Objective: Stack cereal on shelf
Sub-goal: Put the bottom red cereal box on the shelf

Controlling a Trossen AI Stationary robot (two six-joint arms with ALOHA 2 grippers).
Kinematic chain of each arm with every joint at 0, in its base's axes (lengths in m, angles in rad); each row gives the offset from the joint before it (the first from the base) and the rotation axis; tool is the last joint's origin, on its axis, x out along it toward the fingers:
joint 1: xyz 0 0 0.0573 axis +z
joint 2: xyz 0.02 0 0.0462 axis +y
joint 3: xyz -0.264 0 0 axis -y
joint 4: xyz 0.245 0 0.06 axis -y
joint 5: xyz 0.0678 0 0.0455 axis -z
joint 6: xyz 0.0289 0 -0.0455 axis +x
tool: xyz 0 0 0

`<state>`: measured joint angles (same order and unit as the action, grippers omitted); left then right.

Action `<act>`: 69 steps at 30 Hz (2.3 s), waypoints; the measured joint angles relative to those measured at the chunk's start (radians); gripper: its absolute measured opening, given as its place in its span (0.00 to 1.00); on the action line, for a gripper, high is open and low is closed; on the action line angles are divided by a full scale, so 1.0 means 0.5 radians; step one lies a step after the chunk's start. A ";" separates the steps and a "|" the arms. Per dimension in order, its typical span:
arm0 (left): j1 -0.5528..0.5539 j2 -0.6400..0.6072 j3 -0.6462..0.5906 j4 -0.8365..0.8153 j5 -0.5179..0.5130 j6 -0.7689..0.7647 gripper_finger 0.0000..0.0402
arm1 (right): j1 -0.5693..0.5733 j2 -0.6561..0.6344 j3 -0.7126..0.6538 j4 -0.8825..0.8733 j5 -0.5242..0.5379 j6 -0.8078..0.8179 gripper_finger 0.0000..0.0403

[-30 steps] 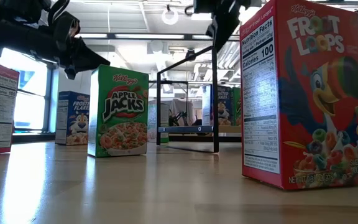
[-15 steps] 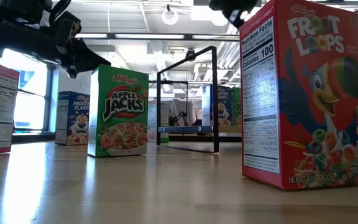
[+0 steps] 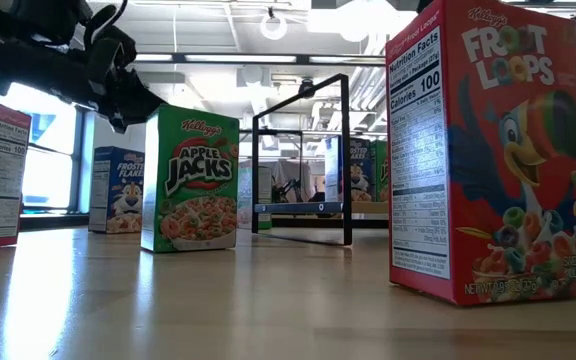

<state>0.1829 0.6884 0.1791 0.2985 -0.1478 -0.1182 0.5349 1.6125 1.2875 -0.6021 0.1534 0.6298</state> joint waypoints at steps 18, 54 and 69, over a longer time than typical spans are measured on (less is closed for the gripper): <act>0.000 0.076 0.000 -0.006 0.009 -0.022 0.00 | 0.057 0.760 0.860 -0.894 -0.065 -0.122 0.72; -0.002 0.076 0.000 -0.025 0.038 -0.054 0.00 | -1.196 0.689 2.068 -1.563 0.082 -2.158 0.31; -0.002 0.076 0.000 0.010 0.046 -0.036 0.00 | -1.633 0.907 2.067 -1.613 -0.381 -2.631 0.31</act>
<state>0.1822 0.7265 0.1791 0.3037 -0.1249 -0.1364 -0.2818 2.0661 2.3211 -1.4084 -0.0372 -0.6858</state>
